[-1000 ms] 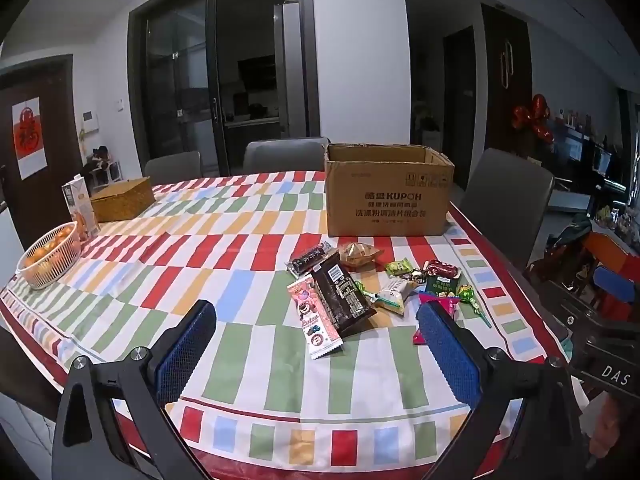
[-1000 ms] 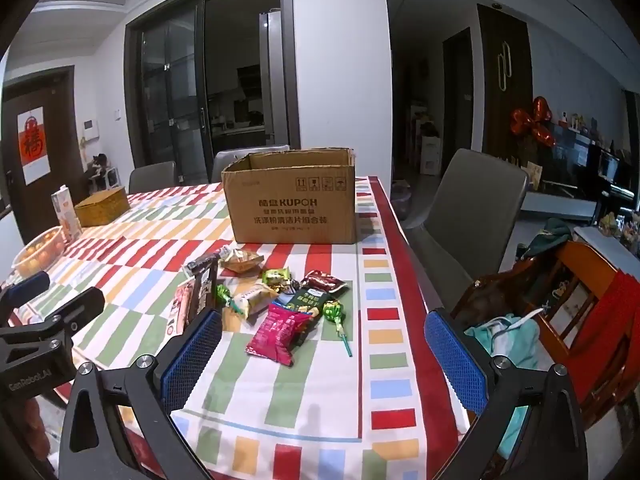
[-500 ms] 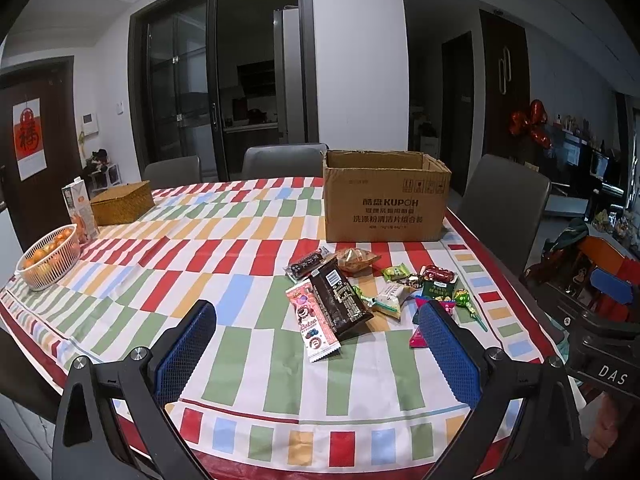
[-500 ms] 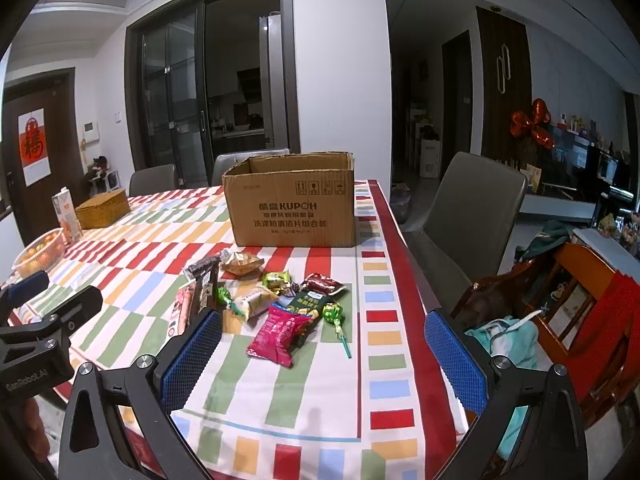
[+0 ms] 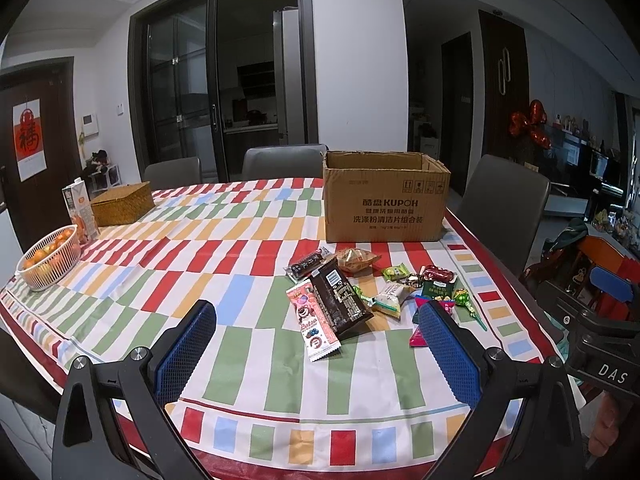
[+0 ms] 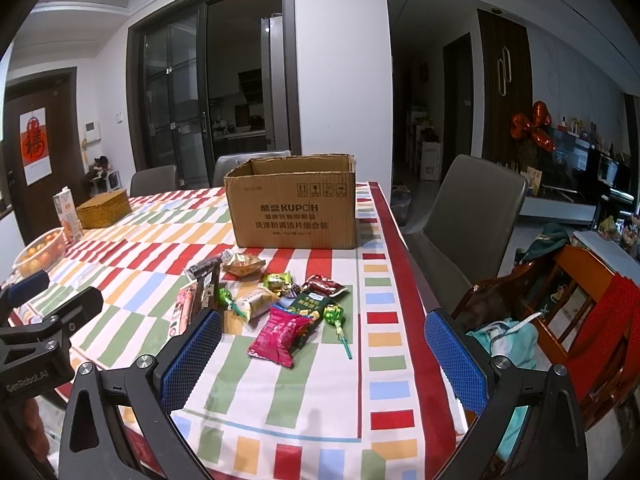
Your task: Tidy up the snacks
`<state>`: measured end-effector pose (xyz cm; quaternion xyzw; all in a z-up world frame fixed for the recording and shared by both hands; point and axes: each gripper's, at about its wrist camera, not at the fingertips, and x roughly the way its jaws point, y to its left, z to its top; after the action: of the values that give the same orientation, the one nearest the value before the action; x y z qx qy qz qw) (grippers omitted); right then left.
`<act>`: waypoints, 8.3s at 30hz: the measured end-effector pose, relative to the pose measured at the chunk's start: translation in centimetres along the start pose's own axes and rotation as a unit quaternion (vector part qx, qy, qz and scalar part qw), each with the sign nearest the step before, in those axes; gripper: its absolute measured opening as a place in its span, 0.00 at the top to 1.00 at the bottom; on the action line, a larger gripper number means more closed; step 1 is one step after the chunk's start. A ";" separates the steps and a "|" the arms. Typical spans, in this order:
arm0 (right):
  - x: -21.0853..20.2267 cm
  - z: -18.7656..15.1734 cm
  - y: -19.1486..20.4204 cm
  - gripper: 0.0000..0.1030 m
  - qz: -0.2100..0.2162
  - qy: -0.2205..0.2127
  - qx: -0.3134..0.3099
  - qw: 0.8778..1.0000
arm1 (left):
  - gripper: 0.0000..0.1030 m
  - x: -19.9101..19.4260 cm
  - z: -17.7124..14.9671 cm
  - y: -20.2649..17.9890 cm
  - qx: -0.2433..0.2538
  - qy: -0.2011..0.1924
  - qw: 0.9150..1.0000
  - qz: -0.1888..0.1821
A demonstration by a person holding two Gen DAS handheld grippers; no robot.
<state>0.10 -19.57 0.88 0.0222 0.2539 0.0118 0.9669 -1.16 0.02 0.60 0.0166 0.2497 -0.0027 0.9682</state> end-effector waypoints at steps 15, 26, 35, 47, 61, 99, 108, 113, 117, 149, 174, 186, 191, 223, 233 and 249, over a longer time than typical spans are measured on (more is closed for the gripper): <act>-0.5 0.2 0.2 0.01 0.001 -0.001 -0.002 1.000 | 0.00 -0.3 0.0 -0.1 0.000 -0.003 1.000 -0.002; -0.6 0.4 0.4 0.01 0.004 -0.001 -0.004 1.000 | 0.00 -0.4 0.0 -0.2 0.001 -0.004 1.000 -0.002; -0.5 0.4 0.4 0.01 0.007 0.001 -0.006 1.000 | 0.00 -0.4 0.0 -0.2 0.001 -0.005 1.000 -0.002; 0.9 -0.1 0.0 0.01 0.012 0.011 -0.005 1.000 | 0.00 -0.1 0.1 -0.5 0.013 0.000 1.000 -0.003; 5.3 -0.6 -1.0 0.01 0.029 0.047 -0.001 0.998 | 0.09 5.0 0.7 -3.0 0.074 0.017 0.997 -0.023; 19.2 -1.4 -2.9 0.54 0.055 0.198 0.023 0.978 | 0.51 21.1 0.3 -8.4 0.132 0.156 0.973 -0.109; 20.6 -1.4 -3.0 0.61 0.068 0.209 0.029 0.975 | 0.58 23.8 -0.3 -8.1 0.092 0.209 0.965 -0.129; 21.0 -1.6 -2.7 0.66 0.075 0.215 0.028 0.973 | 0.65 24.3 -0.3 -7.8 0.073 0.225 0.961 -0.143; 21.0 -1.4 -2.6 0.74 0.075 0.213 0.020 0.974 | 0.69 24.0 -0.2 -7.8 0.070 0.222 0.961 -0.146; 14.2 7.1 -1.2 0.75 0.112 0.070 0.009 0.991 | 0.70 14.9 8.7 -6.4 0.065 0.074 0.988 -0.118; 19.4 20.0 -0.1 0.75 0.118 0.013 -0.002 0.993 | 0.70 19.9 21.4 -5.0 0.072 0.049 0.991 -0.105; 26.0 23.1 -0.7 0.75 0.106 0.071 0.000 0.992 | 0.70 27.2 24.5 -5.7 0.071 0.110 0.987 -0.089; 28.3 23.4 -0.8 0.75 0.085 0.091 -0.010 0.992 | 0.70 29.7 24.4 -6.5 0.078 0.131 0.985 -0.078; 19.8 17.9 1.9 0.54 0.119 0.053 -0.059 0.990 | 0.39 20.8 18.7 -2.1 0.075 0.098 0.991 -0.053; 16.6 14.5 4.5 0.54 0.160 0.053 -0.084 0.982 | 0.39 16.7 14.7 -0.2 0.080 0.093 0.992 -0.031; 17.8 8.0 7.6 0.54 0.202 0.128 -0.095 0.966 | 0.39 15.4 7.3 3.0 0.041 0.159 0.986 -0.004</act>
<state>19.46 -11.70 -0.48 -0.0207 0.3631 0.2340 0.9017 15.94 2.84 -0.35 0.0557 0.4005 -0.0145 0.9145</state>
